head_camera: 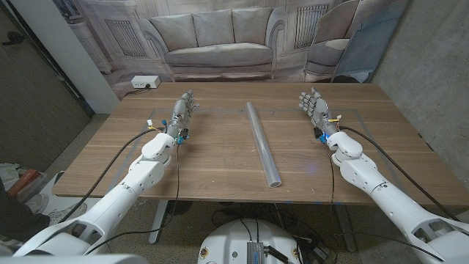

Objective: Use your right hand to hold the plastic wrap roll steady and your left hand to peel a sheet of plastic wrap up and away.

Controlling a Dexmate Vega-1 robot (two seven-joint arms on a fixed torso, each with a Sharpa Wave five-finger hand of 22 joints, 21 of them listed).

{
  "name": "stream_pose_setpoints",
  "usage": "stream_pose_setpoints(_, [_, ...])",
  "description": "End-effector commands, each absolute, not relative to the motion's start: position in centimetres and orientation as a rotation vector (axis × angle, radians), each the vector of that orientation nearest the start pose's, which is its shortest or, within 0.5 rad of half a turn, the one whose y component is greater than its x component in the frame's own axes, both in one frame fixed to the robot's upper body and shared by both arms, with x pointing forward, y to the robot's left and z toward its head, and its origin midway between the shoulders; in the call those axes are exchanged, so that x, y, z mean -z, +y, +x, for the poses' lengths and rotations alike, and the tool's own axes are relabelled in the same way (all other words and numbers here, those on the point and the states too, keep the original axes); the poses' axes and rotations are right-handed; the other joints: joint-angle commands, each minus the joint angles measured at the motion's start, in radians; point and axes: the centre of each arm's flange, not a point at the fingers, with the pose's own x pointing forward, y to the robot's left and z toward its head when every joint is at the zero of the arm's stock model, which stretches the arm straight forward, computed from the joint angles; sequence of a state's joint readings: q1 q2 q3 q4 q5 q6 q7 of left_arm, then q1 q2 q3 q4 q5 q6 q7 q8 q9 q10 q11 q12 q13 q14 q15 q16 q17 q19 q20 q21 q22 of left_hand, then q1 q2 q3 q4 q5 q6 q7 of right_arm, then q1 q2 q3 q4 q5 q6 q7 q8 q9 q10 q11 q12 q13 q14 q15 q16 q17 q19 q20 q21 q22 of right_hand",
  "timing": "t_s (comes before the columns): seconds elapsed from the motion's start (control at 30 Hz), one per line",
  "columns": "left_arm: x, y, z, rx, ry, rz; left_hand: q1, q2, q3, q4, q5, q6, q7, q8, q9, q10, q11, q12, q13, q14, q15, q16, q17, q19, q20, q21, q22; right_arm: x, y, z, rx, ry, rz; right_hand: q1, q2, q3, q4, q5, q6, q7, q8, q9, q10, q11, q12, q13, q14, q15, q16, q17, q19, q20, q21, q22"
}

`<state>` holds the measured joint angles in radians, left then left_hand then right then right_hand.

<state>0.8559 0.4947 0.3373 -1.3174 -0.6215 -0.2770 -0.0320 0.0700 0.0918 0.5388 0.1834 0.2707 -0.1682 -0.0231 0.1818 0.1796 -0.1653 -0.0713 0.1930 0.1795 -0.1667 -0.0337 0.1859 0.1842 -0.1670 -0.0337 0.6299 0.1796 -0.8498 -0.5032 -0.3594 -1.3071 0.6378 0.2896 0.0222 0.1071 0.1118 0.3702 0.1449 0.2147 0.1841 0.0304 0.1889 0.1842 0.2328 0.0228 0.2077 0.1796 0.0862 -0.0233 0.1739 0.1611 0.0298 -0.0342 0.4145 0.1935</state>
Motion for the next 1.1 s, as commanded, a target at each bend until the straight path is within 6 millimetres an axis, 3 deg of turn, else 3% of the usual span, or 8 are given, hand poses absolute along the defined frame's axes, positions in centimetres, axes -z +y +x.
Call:
stream_pose_setpoints(0.03, [2.7, 29.1, 64.8, 0.198, -0.595, -0.028, 0.005, 0.089, 0.008, -0.001, 0.008, -0.049, 0.0, 0.007, 0.003, -0.006, 0.0, 0.005, 0.002, -0.041, -0.032, 0.005, 0.002, -0.012, -0.048, 0.004, 0.004, 3.1, -28.6, 64.7, -0.195, -0.602, 0.033, 0.012, 0.053, 0.009, -0.005, 0.004, 0.008, 0.001, 0.007, 0.003, 0.01, 0.0, 0.006, 0.002, 0.009, 0.003, 0.005, 0.004, 0.008, -0.054, 0.005, 0.003])
stream_pose_setpoints(0.2, [2.8, 29.0, 64.8, 0.195, -0.596, -0.036, 0.004, 0.088, 0.008, -0.001, 0.007, -0.046, -0.001, 0.008, 0.003, -0.004, 0.005, 0.006, 0.002, -0.039, -0.029, 0.006, 0.001, -0.012, -0.046, 0.004, 0.004, 3.2, -28.3, 64.3, -0.204, -0.593, 0.012, 0.047, 0.012, 0.007, -0.048, -0.011, 0.008, 0.016, 0.005, 0.002, 0.005, 0.025, 0.002, 0.002, 0.011, 0.036, 0.004, 0.005, 0.009, -0.005, -0.002, -0.001])
stream_pose_setpoints(0.37, [2.8, 29.0, 64.9, 0.21, -0.589, -0.039, 0.004, 0.087, 0.009, -0.001, 0.007, -0.032, -0.001, 0.013, 0.003, -0.001, 0.009, 0.007, 0.002, -0.033, -0.023, 0.008, 0.001, -0.008, -0.042, 0.004, 0.004, 2.8, -27.9, 63.7, -0.2, -0.584, -0.043, 0.075, 0.001, 0.011, -0.076, -0.02, 0.005, 0.015, 0.004, 0.002, 0.002, 0.029, 0.0, 0.002, 0.022, 0.057, 0.007, 0.005, 0.014, 0.014, -0.007, -0.003])
stream_pose_setpoints(0.4, [2.9, 29.0, 64.9, 0.206, -0.584, -0.041, 0.004, 0.087, 0.009, -0.001, 0.007, -0.029, -0.002, 0.014, 0.003, -0.001, 0.008, 0.007, 0.002, -0.032, -0.019, 0.008, 0.001, -0.008, -0.038, 0.004, 0.004, 2.8, -27.8, 63.6, -0.2, -0.584, -0.049, 0.085, 0.0, 0.013, -0.086, -0.023, 0.006, 0.018, 0.004, 0.002, 0.003, 0.032, 0.0, 0.002, 0.026, 0.068, 0.008, 0.006, 0.016, 0.033, -0.008, -0.003])
stream_pose_setpoints(0.43, [2.8, 29.0, 64.9, 0.205, -0.578, -0.034, 0.003, 0.086, 0.01, -0.001, 0.007, -0.029, -0.003, 0.014, 0.003, -0.001, 0.009, 0.007, 0.002, -0.031, -0.018, 0.008, 0.001, -0.01, -0.031, 0.003, 0.004, 2.7, -27.7, 63.5, -0.201, -0.583, -0.051, 0.095, -0.001, 0.015, -0.096, -0.026, 0.008, 0.023, 0.005, 0.002, 0.004, 0.036, 0.001, 0.002, 0.035, 0.084, 0.011, 0.006, 0.021, 0.049, -0.009, -0.003])
stream_pose_setpoints(0.5, [2.9, 28.9, 65.0, 0.212, -0.583, -0.043, 0.001, 0.083, 0.009, -0.001, 0.006, -0.023, -0.01, 0.014, 0.004, -0.003, 0.011, 0.006, 0.002, -0.028, 0.007, 0.009, 0.002, -0.016, 0.008, -0.001, 0.004, 2.6, -27.5, 63.3, -0.204, -0.585, -0.068, 0.11, 0.0, 0.02, -0.11, -0.03, 0.012, 0.028, 0.007, 0.002, 0.01, 0.041, 0.003, 0.002, 0.051, 0.098, 0.014, 0.007, 0.027, 0.069, -0.01, -0.003])
stream_pose_setpoints(0.73, [2.8, 29.0, 65.0, 0.213, -0.587, -0.032, 0.0, 0.081, 0.009, -0.002, 0.005, -0.018, -0.015, 0.015, 0.004, -0.002, 0.019, 0.006, 0.002, -0.026, 0.014, 0.009, 0.002, -0.017, 0.014, -0.003, 0.005, 2.0, -26.7, 62.6, -0.188, -0.583, -0.158, 0.128, 0.002, 0.025, -0.126, -0.033, 0.017, 0.031, 0.008, 0.003, 0.017, 0.05, 0.005, 0.003, 0.061, 0.11, 0.014, 0.007, 0.032, 0.087, -0.012, -0.002])
stream_pose_setpoints(1.1, [2.8, 29.0, 65.1, 0.223, -0.588, -0.035, -0.001, 0.08, 0.009, -0.002, 0.005, -0.006, -0.019, 0.017, 0.004, 0.002, 0.029, 0.007, 0.002, -0.025, 0.014, 0.009, 0.002, -0.014, 0.015, -0.004, 0.005, 0.9, -24.8, 61.2, -0.158, -0.558, -0.339, 0.146, 0.0, 0.03, -0.143, -0.034, 0.021, 0.025, 0.009, 0.003, 0.024, 0.051, 0.007, 0.003, 0.066, 0.107, 0.012, 0.008, 0.032, 0.089, -0.016, -0.002])
